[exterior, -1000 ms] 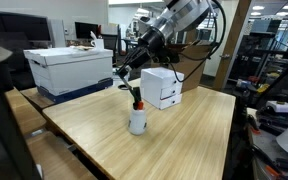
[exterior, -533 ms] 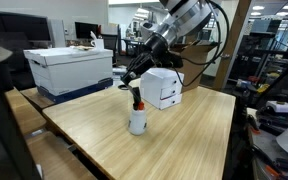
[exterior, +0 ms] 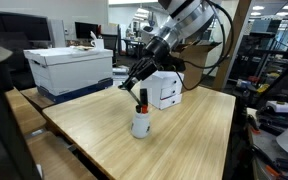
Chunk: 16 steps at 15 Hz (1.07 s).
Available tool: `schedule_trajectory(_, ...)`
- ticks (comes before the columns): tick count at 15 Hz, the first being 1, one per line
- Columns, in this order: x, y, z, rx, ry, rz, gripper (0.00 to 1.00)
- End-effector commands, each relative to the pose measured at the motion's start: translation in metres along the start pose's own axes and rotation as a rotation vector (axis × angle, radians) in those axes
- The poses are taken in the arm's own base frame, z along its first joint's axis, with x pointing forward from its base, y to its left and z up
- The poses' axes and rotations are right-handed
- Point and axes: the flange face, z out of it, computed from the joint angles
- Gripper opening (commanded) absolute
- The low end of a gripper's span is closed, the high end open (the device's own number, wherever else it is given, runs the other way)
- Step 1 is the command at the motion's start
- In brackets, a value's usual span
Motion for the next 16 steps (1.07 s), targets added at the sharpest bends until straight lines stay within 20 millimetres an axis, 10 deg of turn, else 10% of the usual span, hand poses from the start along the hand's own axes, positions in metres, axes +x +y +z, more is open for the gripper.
schedule_trajectory(1, -0.005, -0.008, 0.001, 0.017, 0.023, -0.026, 0.06)
schedule_trajectory(16, -0.034, -0.013, -0.015, -0.041, 0.107, -0.071, 0.06)
